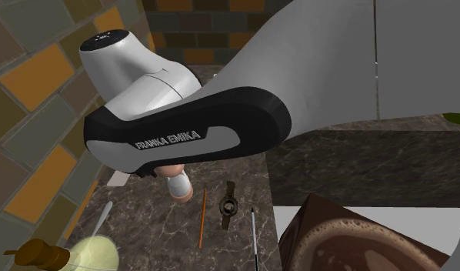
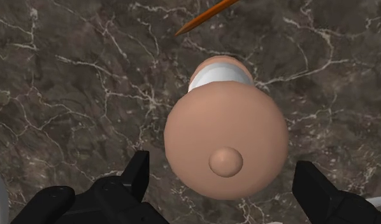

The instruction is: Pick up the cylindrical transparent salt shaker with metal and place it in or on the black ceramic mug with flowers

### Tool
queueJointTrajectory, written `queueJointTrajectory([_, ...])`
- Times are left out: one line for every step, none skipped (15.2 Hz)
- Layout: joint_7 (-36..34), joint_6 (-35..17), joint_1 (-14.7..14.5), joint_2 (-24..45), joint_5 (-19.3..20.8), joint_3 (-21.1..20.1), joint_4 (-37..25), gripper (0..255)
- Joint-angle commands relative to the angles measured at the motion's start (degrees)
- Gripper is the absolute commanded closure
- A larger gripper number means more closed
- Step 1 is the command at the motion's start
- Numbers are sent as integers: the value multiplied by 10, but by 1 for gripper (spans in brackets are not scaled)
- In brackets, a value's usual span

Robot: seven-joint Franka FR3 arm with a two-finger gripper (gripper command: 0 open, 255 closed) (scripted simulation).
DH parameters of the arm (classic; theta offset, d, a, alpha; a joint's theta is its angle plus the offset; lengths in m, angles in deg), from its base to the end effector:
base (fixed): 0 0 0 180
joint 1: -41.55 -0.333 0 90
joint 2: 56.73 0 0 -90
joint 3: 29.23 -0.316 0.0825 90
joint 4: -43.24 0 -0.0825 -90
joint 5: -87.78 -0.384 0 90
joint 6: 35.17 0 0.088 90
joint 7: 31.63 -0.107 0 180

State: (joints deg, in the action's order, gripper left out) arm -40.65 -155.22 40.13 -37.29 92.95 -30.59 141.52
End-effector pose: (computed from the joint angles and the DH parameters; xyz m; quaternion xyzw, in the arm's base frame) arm 0.6531 0.0260 0.3948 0.9986 -0.0334 0.0240 0.0333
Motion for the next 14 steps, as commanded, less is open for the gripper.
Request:
queueJointTrajectory([0, 0, 0, 1, 0, 0, 0, 0])
queueJointTrajectory([0, 0, 0, 1, 0, 0, 0, 0])
queueJointTrajectory([0, 0, 0, 1, 0, 0, 0, 0])
queueJointTrajectory([0, 0, 0, 1, 0, 0, 0, 0])
queueJointTrajectory([0, 0, 0, 1, 0, 0, 0, 255])
queueJointTrajectory([0, 0, 0, 1, 0, 0, 0, 255])
queueJointTrajectory([0, 0, 0, 0, 0, 0, 0, 255])
queueJointTrajectory([0, 0, 0, 0, 0, 0, 1, 255])
queueJointTrajectory([0, 0, 0, 0, 0, 0, 0, 255])
queueJointTrajectory([0, 0, 0, 0, 0, 0, 0, 255])
queueJointTrajectory([0, 0, 0, 0, 0, 0, 1, 255])
queueJointTrajectory([0, 0, 0, 0, 0, 0, 1, 255])
queueJointTrajectory([-1, -1, 0, 0, 0, 0, 1, 255])
queueJointTrajectory([0, 0, 0, 1, 0, 0, 0, 255])
